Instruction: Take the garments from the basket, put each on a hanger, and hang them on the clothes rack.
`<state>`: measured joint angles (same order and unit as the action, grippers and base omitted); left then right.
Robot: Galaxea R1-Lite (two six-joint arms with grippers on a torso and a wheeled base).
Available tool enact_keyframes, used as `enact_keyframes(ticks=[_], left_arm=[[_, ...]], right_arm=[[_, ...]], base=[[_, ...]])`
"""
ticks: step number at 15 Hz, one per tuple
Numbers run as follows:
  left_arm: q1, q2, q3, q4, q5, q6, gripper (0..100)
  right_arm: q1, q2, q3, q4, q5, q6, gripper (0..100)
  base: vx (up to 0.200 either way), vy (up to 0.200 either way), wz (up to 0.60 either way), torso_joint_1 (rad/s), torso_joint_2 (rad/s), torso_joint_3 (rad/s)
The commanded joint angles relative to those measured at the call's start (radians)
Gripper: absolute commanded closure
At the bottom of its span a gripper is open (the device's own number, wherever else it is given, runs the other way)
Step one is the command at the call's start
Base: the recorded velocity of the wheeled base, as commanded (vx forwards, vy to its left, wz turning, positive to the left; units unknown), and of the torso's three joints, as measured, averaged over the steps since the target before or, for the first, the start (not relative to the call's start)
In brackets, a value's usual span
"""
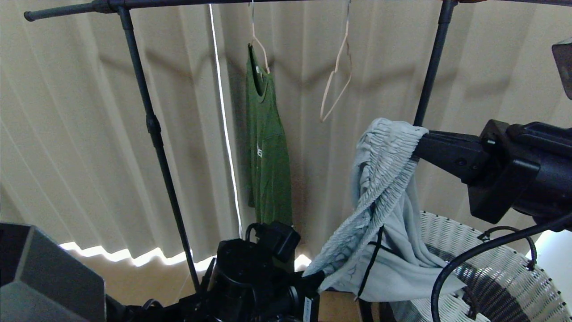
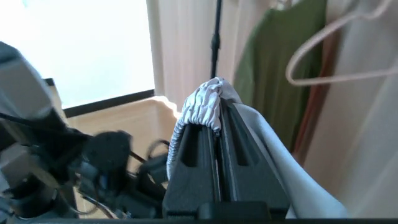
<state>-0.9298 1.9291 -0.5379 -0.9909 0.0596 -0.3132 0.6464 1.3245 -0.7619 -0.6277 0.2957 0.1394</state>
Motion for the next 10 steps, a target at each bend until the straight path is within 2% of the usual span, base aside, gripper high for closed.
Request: enact_keyframes(ticks=[1,2,3,4,5,7,8,9,10], left_arm=[[0.003,-0.157,0.154,-0.028,0.017,0.059,100],[0.023,-0.220,0.210,-0.048,0.017,0.085,100],[0.106,-0.348,0.253,-0.037,0.009,0.135,100],[0.187,-0.443,0.245,0.040,0.003,0.190,100],[0.259,-0.530,0.193,0.179,-0.010,0.233,100],[0.333,-0.676,0.047,0.462,-0.064,0.236,100],[0.381,-0.740,-0.057,0.629,-0.118,0.236,100],[0.425,-0.768,-0.139,0.736,-0.159,0.236,100],[0.459,-0.769,-0.208,0.785,-0.173,0.238,100]], right_arm=[[-0.010,0.025,0.007,-0.001,-0.001,0.003,100],[-0.010,0.036,0.018,-0.001,-0.003,0.003,100],[-0.010,0.041,0.046,-0.004,-0.004,0.003,100],[-0.010,0.048,0.058,-0.007,-0.004,0.002,100],[-0.010,0.070,0.059,-0.032,-0.004,0.000,100],[-0.027,0.122,0.058,-0.107,-0.006,-0.009,100],[-0.044,0.156,0.056,-0.147,-0.007,-0.024,100],[-0.060,0.170,0.055,-0.173,-0.007,-0.041,100],[-0.076,0.171,0.052,-0.179,-0.007,-0.047,100]], base=[[0.000,0.000,0.00,0.000,0.00,0.000],[0.000,0.000,0.00,0.000,0.00,0.000],[0.000,0.000,0.00,0.000,0.00,0.000],[0.000,0.000,0.00,0.000,0.00,0.000],[0.000,0.000,0.00,0.000,0.00,0.000],[0.000,0.000,0.00,0.000,0.00,0.000],[0.000,0.000,0.00,0.000,0.00,0.000],[0.000,0.000,0.00,0.000,0.00,0.000],[0.000,0.000,0.00,0.000,0.00,0.000]])
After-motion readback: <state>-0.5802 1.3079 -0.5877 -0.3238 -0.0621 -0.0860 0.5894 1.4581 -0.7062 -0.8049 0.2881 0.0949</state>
